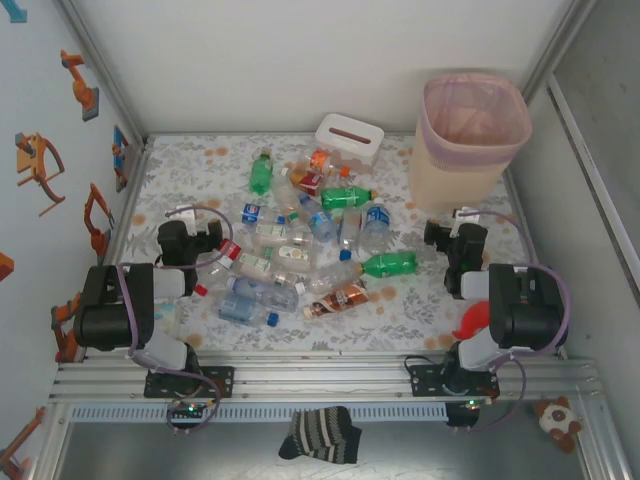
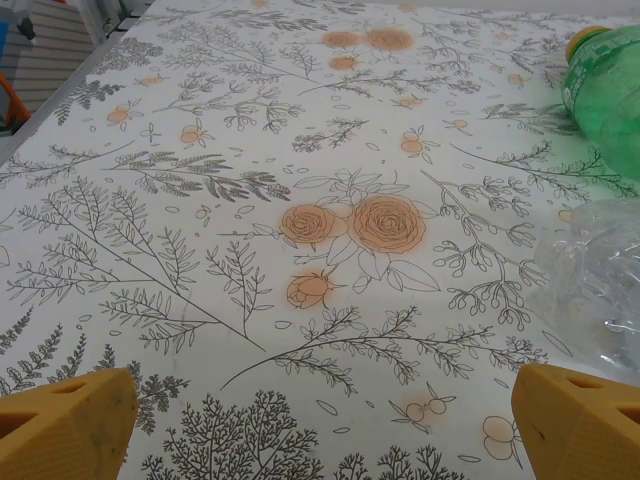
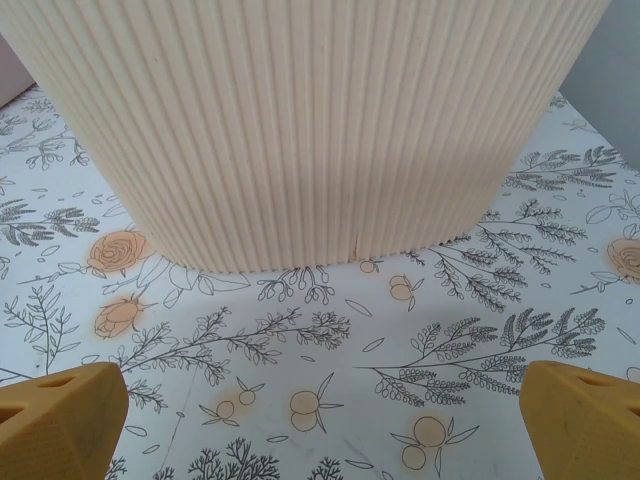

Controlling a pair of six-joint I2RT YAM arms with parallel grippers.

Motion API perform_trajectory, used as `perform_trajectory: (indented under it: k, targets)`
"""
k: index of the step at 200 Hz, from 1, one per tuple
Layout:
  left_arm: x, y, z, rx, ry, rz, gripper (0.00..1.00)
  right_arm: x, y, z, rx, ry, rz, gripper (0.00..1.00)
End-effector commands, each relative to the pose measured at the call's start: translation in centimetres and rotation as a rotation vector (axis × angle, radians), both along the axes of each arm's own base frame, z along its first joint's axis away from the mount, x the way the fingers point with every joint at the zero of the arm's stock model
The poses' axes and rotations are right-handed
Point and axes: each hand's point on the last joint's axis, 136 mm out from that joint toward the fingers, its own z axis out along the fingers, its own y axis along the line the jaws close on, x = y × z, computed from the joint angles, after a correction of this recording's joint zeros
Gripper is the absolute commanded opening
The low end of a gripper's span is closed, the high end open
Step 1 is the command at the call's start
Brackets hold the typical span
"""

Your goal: Put the plastic bottles in the bin

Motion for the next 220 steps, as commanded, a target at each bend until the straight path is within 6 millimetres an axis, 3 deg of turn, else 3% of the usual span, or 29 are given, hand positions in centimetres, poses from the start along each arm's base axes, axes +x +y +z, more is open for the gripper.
perform_trajectory:
  k: [1,193,220]
  targets:
    - [0.5,-0.1,0.8,-0.008,-0.023,-0.01,0.96,0.8,0.3,0.9,-0.017,-0.023,0.019,0.99]
    - [0.4,-0.1,0.8,-0.009,-0.026,-0.01,0.96,0.8,0.4,1.0,-0.017,-0.024,0.021,0.99]
    - [0.5,-0.4,2.0,0.033,-0.021,-0.005,0.96,0.8,0.4,2.1,-0.016,-0.018,0.025,0.99]
